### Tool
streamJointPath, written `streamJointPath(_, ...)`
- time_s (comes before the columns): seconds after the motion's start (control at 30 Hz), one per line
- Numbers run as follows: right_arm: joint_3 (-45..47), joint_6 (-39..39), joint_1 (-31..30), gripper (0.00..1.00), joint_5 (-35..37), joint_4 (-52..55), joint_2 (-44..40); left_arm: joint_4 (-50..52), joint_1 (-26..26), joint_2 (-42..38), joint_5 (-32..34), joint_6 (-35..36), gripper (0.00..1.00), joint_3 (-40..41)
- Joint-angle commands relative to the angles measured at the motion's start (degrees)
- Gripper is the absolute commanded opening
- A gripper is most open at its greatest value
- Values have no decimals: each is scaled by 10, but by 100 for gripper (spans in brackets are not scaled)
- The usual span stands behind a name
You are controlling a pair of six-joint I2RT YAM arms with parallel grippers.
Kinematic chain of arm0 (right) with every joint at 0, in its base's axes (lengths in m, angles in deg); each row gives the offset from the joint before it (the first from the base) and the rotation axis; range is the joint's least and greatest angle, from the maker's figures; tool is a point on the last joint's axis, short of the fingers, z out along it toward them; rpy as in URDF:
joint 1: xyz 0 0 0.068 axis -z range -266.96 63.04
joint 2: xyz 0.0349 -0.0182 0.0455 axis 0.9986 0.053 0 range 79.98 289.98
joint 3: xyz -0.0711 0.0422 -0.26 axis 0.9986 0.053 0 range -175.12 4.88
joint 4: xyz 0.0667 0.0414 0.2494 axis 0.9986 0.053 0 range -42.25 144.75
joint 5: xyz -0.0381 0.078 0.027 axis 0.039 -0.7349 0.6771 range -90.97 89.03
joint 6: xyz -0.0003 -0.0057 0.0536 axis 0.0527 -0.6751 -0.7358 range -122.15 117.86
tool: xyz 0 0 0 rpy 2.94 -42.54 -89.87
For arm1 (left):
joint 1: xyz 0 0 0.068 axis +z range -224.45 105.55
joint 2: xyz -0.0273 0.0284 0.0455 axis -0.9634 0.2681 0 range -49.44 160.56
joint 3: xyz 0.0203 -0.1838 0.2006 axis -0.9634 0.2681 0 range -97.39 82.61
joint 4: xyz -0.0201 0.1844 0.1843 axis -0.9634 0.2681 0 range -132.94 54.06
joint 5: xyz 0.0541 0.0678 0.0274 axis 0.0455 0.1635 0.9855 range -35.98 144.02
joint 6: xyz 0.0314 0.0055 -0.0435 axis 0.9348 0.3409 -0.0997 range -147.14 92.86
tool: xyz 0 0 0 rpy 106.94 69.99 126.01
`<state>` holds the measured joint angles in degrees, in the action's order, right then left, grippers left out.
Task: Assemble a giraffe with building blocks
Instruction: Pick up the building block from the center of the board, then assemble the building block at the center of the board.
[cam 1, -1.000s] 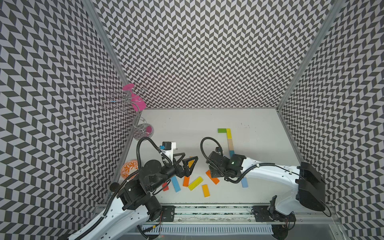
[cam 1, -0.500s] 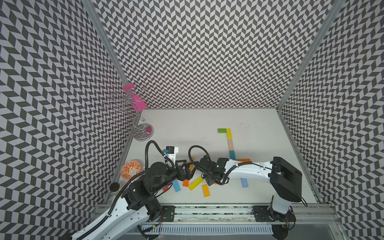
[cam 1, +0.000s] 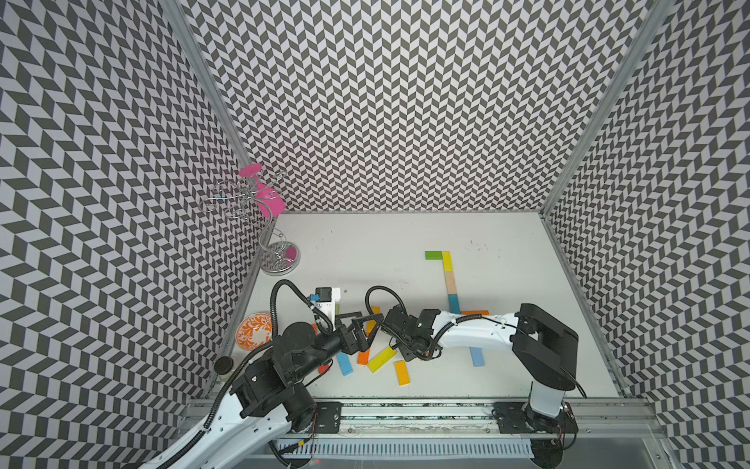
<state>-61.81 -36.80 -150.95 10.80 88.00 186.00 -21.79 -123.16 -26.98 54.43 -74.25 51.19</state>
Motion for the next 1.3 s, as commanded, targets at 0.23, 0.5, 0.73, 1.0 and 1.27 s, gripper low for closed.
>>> streamJointPath(0.23,9,-56,27,29,-38,-2,-37,-4,3,9,7,6,100,-6)
streamJointPath(0.5,13,-144,118,27,-55,14,-209,-26,3,41,-13,8,100,-7)
streamJointPath(0.73,85,-197,283,31,-37,-14,-383,-112,0,155,-95,27,100,-4)
streamJointPath(1.0,148,-271,507,23,-6,18,-465,-153,-95,357,-123,111,99,-94)
streamJointPath(1.27,175,-441,577,26,32,61,-378,-174,-115,424,-132,138,99,-101)
